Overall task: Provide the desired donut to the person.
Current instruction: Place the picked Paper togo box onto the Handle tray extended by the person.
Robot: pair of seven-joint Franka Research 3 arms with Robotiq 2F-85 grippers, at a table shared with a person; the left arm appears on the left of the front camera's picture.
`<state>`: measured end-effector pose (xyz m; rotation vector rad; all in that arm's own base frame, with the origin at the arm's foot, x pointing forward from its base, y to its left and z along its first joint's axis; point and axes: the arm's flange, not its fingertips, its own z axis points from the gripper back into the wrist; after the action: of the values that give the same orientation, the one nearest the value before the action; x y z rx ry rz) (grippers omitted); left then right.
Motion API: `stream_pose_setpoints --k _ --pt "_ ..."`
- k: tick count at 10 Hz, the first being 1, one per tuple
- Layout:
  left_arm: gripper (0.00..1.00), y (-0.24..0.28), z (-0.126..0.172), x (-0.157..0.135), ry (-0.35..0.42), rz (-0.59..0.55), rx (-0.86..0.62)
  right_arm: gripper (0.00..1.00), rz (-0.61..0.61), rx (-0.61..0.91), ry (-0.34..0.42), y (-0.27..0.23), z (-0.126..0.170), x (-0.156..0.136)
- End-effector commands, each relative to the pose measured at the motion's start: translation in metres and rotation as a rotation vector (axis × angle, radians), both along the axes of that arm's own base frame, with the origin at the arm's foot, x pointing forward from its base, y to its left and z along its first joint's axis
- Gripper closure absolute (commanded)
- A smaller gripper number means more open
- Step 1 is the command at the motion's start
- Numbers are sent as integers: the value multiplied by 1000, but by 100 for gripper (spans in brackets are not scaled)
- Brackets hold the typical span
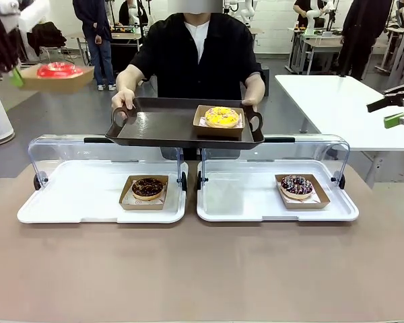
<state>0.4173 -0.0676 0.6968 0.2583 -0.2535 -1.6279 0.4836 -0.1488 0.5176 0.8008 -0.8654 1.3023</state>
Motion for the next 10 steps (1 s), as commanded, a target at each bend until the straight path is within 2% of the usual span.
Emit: stream_pose_setpoints --k 1,4,10 --pt "99 -27 8 3 6 -11 52 0 -6 -3 2 0 -1 1" --pt "99 -74 0 26 9 -33 72 0 -6 -3 2 0 -1 1" --pt "99 -146 -41 90 104 -40 14 0 -6 -3 2 0 -1 1"
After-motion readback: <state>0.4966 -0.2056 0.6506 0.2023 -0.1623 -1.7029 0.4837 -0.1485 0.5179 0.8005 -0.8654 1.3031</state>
